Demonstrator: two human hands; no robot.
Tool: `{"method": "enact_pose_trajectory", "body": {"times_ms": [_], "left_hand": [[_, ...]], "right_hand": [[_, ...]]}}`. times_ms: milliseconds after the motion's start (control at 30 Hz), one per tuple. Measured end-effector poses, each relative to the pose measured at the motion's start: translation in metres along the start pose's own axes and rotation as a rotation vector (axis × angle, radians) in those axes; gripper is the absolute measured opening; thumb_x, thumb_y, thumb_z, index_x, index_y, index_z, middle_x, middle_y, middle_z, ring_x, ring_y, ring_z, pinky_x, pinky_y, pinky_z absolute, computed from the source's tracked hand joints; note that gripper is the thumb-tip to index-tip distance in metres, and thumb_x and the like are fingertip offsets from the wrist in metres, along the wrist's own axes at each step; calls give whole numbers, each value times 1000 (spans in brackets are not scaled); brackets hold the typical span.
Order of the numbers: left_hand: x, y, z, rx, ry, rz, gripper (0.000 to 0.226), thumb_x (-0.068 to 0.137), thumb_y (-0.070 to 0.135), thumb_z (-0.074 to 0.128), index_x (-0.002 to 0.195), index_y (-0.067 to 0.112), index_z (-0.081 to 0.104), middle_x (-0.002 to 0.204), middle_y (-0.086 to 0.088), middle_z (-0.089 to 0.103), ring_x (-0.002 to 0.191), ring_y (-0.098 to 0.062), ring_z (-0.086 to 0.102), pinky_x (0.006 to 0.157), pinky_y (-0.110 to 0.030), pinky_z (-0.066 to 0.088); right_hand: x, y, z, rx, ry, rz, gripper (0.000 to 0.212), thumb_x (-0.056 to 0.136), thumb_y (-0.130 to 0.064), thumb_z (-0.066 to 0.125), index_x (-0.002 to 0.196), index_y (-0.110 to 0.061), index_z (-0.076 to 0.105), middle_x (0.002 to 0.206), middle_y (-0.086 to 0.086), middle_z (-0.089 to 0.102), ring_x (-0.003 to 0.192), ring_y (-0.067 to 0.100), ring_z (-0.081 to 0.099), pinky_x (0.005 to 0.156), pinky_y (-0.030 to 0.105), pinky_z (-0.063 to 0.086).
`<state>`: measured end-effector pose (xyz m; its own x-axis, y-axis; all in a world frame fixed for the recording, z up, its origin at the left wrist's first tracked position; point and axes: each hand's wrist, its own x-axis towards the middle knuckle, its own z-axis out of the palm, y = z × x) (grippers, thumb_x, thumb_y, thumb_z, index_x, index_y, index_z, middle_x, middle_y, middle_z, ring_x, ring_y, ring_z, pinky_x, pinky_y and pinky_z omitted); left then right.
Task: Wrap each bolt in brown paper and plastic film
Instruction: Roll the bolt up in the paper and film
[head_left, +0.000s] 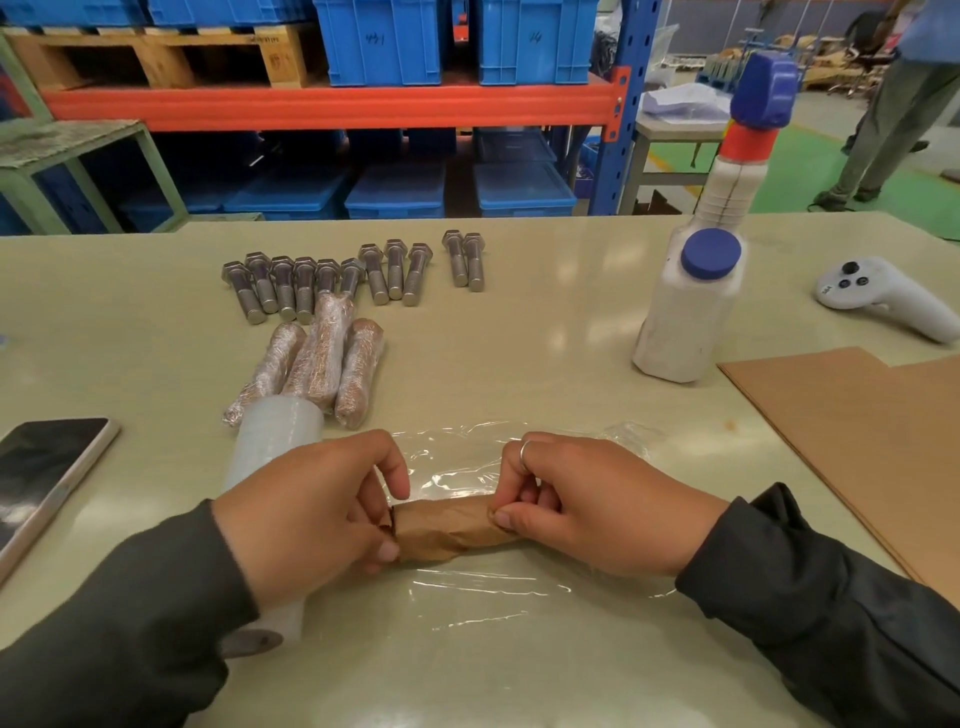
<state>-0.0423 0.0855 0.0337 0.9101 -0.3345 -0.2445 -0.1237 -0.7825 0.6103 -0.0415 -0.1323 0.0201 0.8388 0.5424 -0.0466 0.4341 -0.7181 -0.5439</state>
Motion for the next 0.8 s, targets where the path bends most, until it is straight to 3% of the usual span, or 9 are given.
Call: {"method": "enact_pose_trajectory", "body": {"times_ms": [100,200,333,433,500,567,667,733,800], "left_hand": [[5,2,4,-14,59,-55,32,71,-2,71,77,22,51,65,1,67,52,-10,65,58,-22,48],[6,1,2,33,91,-24,36,67,2,76,75,25,50,62,7,68,50,-2,60,57,-16,45],[3,6,1,174,156,196,49,65,-1,77,73,37,47,84,16,51,78,6,54,65,-14,45],[0,10,2,250,59,425,59,74,-5,58,95,49,48,102,23,41,91,12,47,71,-9,43],[-5,14,4,323,-2,474,51,83,21,33,113,61,42,107,22,41,90,9,45,73,-14,46],[-12,17,11,431,38,506,62,69,40,6,120,70,25,102,17,46,86,7,44,70,-23,49],[-17,30,14,597,113,538,54,74,32,28,111,51,61,68,7,52,57,-7,53,37,-20,35],[-15,32,21,734,175,595,47,66,25,61,109,43,66,59,6,47,49,-9,50,34,-18,23],[-14,31,23,798,165,577,67,47,21,86,107,44,67,58,7,47,49,-9,51,35,-17,22]], "right_hand": [[0,0,0,-5,-5,-5,20,88,-28,59,75,-38,48,78,-18,47,67,-11,48,65,5,34],[0,-1,0,-17,-7,-10,22,88,-28,59,73,-38,47,78,-18,47,67,-11,48,63,5,34],[0,-2,-1,-31,-2,-22,20,89,-28,58,76,-38,47,80,-18,47,68,-10,47,64,5,34],[-2,-3,-1,-66,-4,-42,15,91,-29,54,81,-36,46,82,-19,44,69,-11,46,66,5,33],[-4,-3,0,-85,-14,-56,9,94,-27,49,87,-32,45,86,-19,42,70,-6,45,66,6,32],[-6,-3,-1,-74,-8,-48,5,97,-24,42,96,-27,46,86,-20,41,73,0,44,66,10,32],[-5,0,-3,15,1,19,9,98,-20,39,103,-24,44,73,-20,43,68,0,46,64,8,35],[-4,-1,-5,114,-25,48,10,98,-17,40,100,-26,43,66,-17,48,61,-3,48,59,7,36],[-4,-1,-15,346,-11,110,15,95,-11,45,93,-26,49,66,-17,55,54,-2,53,54,8,39]]}}
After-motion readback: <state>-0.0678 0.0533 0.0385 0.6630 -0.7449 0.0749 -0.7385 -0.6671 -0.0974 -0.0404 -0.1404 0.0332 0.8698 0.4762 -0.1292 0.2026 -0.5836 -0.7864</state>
